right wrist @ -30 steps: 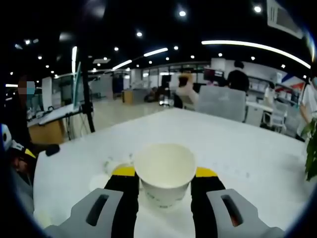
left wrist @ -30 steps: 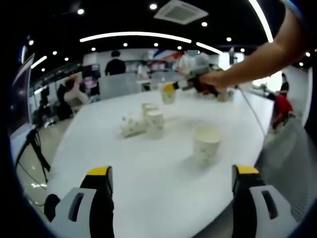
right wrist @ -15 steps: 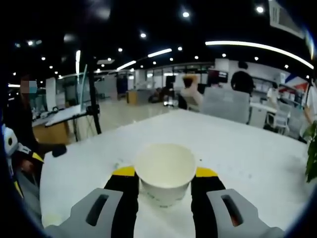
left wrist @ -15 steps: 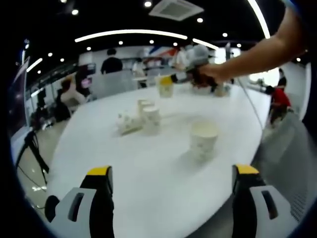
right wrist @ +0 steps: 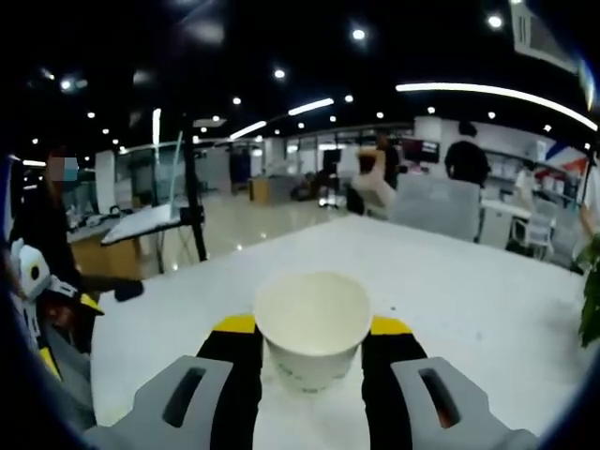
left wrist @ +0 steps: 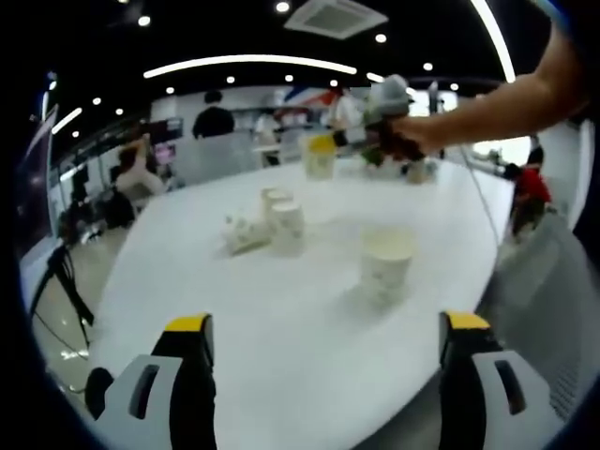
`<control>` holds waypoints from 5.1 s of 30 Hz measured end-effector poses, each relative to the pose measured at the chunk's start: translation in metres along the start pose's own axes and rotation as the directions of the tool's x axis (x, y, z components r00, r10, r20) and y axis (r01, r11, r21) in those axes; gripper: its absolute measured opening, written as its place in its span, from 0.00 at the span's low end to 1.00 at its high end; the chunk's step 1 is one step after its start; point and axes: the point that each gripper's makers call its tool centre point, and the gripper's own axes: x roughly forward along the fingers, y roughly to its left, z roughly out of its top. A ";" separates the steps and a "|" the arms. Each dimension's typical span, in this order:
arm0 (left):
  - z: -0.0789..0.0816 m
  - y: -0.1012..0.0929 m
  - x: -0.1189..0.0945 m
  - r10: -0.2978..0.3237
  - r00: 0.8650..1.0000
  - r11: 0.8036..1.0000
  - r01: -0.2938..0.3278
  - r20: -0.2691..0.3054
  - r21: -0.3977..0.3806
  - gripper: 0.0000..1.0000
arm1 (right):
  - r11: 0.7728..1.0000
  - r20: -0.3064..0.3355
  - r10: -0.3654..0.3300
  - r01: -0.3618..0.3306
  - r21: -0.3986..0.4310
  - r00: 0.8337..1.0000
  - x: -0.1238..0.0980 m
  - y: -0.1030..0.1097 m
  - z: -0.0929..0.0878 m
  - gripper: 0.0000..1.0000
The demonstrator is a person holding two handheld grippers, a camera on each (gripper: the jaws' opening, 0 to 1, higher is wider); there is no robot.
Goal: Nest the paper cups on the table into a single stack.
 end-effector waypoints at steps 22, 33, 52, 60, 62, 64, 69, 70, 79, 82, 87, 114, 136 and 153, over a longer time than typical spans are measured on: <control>0.003 0.000 0.000 0.001 1.000 1.000 -0.001 0.013 0.014 0.99 | 0.996 0.017 0.085 -0.084 -0.027 0.996 -0.030 0.048 0.010 0.38; 0.002 0.003 0.001 0.008 1.000 1.000 -0.009 0.013 0.008 0.99 | 0.992 0.029 0.124 -0.123 -0.024 0.992 -0.046 0.070 0.008 0.38; -0.001 0.003 0.002 0.007 1.000 1.000 -0.007 0.003 0.002 0.99 | 0.981 0.030 0.190 -0.190 -0.029 0.981 -0.075 0.112 -0.005 0.38; -0.001 0.003 0.002 0.007 1.000 1.000 -0.007 -0.001 0.000 0.98 | 0.980 0.032 0.199 -0.199 -0.017 0.979 -0.084 0.127 -0.015 0.37; -0.002 0.003 0.001 0.008 1.000 1.000 -0.008 -0.002 0.000 0.98 | 0.979 0.032 0.204 -0.203 -0.016 0.979 -0.087 0.132 -0.016 0.37; -0.002 0.003 0.001 0.009 1.000 1.000 -0.009 -0.003 -0.002 0.98 | 0.978 0.032 0.206 -0.206 -0.017 0.978 -0.091 0.137 -0.017 0.37; -0.003 0.004 0.002 0.010 1.000 1.000 -0.010 -0.006 -0.003 0.97 | 0.976 0.029 0.218 -0.217 -0.022 0.976 -0.098 0.148 -0.023 0.37; -0.003 0.003 0.002 0.010 1.000 1.000 -0.010 -0.007 -0.004 0.97 | 0.976 0.029 0.219 -0.219 -0.021 0.975 -0.099 0.150 -0.024 0.37; -0.003 0.003 0.001 0.012 1.000 1.000 -0.012 -0.008 -0.011 0.95 | 0.974 0.040 0.227 -0.227 -0.007 0.973 -0.110 0.165 -0.027 0.37; -0.003 0.003 0.000 0.013 1.000 1.000 -0.013 -0.008 -0.012 0.95 | 0.974 0.041 0.225 -0.225 -0.009 0.973 -0.111 0.166 -0.027 0.37; -0.004 0.003 0.001 0.011 1.000 1.000 -0.012 -0.009 -0.013 0.95 | 0.975 0.045 0.223 -0.224 0.004 0.974 -0.112 0.167 -0.029 0.37; -0.003 0.005 0.001 0.013 1.000 0.999 -0.014 -0.006 -0.029 0.93 | 0.979 0.017 0.201 -0.201 0.001 0.979 -0.084 0.171 -0.082 0.37; -0.004 0.004 0.001 0.012 1.000 0.999 -0.012 -0.013 -0.031 0.93 | 0.985 -0.088 0.171 -0.172 0.002 0.981 -0.078 0.169 -0.119 0.42; -0.003 0.007 0.000 0.023 1.000 0.999 -0.023 0.000 -0.049 0.93 | 0.991 -0.034 0.131 -0.130 0.029 0.991 -0.103 0.155 -0.098 0.63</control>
